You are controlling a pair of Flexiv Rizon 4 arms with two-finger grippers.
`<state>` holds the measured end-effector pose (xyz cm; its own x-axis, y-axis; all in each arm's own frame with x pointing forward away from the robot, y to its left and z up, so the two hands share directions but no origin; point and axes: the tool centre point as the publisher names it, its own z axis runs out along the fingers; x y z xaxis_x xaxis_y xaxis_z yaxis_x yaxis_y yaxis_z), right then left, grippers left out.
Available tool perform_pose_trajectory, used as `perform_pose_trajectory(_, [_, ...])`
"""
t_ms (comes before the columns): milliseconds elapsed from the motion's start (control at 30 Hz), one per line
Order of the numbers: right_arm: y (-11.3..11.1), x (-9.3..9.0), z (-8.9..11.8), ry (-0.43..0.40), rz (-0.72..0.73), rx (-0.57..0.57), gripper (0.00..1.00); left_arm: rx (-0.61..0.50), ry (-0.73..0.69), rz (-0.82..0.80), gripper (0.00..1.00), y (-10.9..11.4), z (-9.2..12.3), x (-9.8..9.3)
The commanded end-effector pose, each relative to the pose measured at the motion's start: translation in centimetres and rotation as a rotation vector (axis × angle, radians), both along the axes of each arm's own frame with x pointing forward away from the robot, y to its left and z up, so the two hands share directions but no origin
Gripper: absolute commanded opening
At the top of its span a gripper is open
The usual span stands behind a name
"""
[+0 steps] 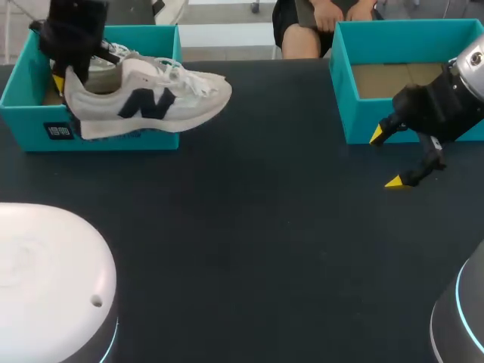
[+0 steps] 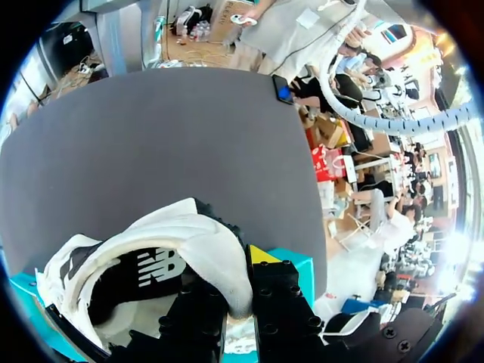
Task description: Take the shoe out of the shoebox, open the shoe tongue, remove and reinsert the insole, then place the shoe into the shoebox
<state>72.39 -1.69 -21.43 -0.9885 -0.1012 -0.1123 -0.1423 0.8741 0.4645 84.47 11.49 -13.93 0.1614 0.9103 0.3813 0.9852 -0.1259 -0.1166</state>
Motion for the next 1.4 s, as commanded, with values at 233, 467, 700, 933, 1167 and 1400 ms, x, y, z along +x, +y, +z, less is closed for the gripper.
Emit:
perform_pose_trajectory(233, [0.0,0.0,-0.1,-0.001,-0.001,-0.002,1.00,-0.049,-0.086,-0.001,0.00,-4.2,-0.3,-3.1])
perform_pose_trajectory(467, [0.0,0.0,-0.1,-0.001,-0.001,-0.002,1.00,-0.078,-0.080,-0.082,0.00,-7.9,-0.5,-5.7])
perform_pose_trajectory(700, [0.0,0.0,-0.1,-0.001,-0.001,-0.002,1.00,-0.103,-0.059,-0.146,0.00,-11.1,-0.6,-7.8])
perform_pose_trajectory(933, [0.0,0.0,-0.1,-0.001,-0.001,-0.002,1.00,-0.106,-0.002,-0.197,0.00,-14.0,-1.6,-10.1])
perform_pose_trajectory(1167, [0.0,0.0,-0.1,-0.001,-0.001,-0.002,1.00,-0.106,-0.002,-0.197,0.00,-14.0,-1.6,-10.1])
perform_pose_trajectory(1400, [0.0,0.0,-0.1,-0.001,-0.001,-0.002,1.00,-0.106,-0.002,-0.197,0.00,-14.0,-1.6,-10.1])
